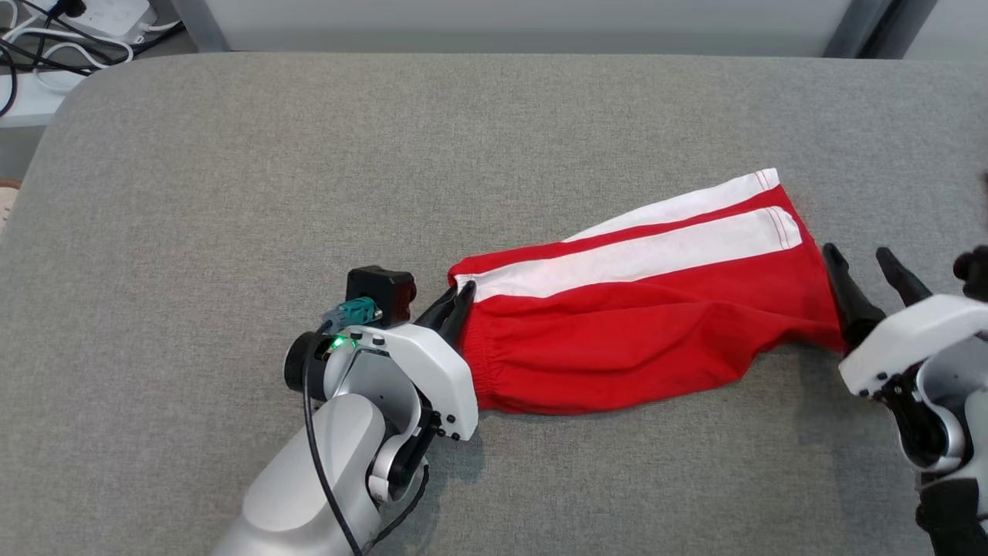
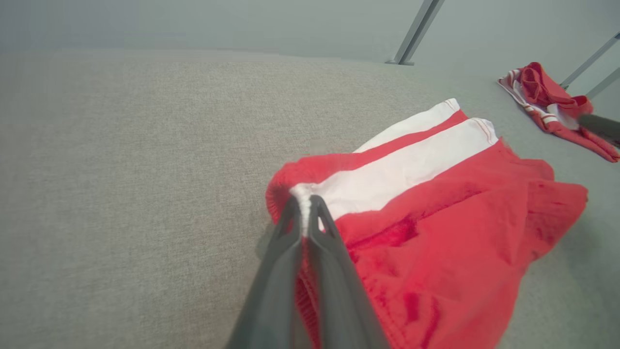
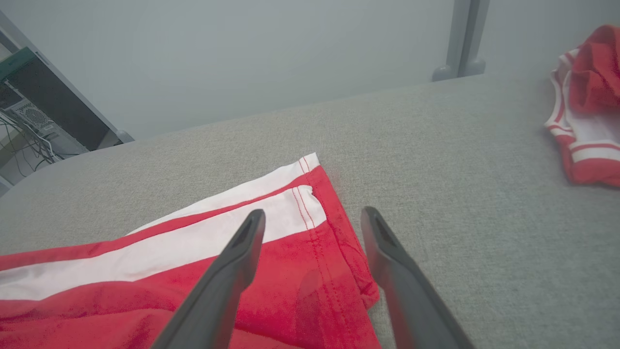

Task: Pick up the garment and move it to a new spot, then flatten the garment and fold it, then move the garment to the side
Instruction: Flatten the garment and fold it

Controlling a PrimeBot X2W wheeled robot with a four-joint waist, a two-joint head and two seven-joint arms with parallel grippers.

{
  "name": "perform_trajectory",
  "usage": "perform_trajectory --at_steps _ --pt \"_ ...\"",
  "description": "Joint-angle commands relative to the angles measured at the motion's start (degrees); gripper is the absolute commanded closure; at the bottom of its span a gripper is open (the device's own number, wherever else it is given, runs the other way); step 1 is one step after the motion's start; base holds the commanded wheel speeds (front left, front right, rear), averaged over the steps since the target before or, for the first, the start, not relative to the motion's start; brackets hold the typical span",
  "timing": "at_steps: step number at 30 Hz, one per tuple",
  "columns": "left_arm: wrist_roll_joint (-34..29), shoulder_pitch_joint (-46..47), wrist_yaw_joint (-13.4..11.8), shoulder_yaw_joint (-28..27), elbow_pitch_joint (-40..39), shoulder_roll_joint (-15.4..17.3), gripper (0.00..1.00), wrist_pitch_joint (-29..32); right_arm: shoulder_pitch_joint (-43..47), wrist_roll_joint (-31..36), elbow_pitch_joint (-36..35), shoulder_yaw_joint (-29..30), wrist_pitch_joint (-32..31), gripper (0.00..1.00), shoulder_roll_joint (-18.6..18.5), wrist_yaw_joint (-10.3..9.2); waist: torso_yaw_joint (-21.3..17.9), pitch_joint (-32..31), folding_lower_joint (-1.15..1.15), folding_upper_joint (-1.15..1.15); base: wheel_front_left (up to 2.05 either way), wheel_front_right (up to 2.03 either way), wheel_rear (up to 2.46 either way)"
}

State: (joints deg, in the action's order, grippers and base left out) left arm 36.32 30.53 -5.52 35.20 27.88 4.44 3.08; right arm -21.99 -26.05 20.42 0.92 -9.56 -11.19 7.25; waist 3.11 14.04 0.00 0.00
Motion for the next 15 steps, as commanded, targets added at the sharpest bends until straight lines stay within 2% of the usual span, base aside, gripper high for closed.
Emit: perform_trajectory --at_steps 1,2,10,15 --pt "0.2 1.2 0.5 -1.4 -1.6 0.5 0.95 -0.1 -2.4 0.4 0.0 -1.9 0.3 0.00 -1.2 0.24 0.1 0.3 0.00 0.00 0.00 0.00 0.00" --pt "0.2 1.5 0.6 -1.1 -1.6 0.4 1.00 -0.1 -3.8 0.1 1.6 -2.5 0.2 0.00 -1.4 0.24 0.2 0.5 0.00 0.00 0.00 0.00 0.00" --pt "0.0 3.3 0.9 0.4 -2.1 -0.4 1.00 -1.1 -14.3 -3.9 15.9 -8.1 -0.7 0.01 -3.7 0.24 1.9 2.7 0.00 0.00 0.00 0.00 0.00" --pt "0.1 3.8 1.0 1.2 -2.3 -0.7 1.00 -1.6 -19.1 -6.9 22.8 -12.3 -0.2 0.15 -4.7 0.24 2.9 3.5 0.00 0.00 0.00 0.00 0.00"
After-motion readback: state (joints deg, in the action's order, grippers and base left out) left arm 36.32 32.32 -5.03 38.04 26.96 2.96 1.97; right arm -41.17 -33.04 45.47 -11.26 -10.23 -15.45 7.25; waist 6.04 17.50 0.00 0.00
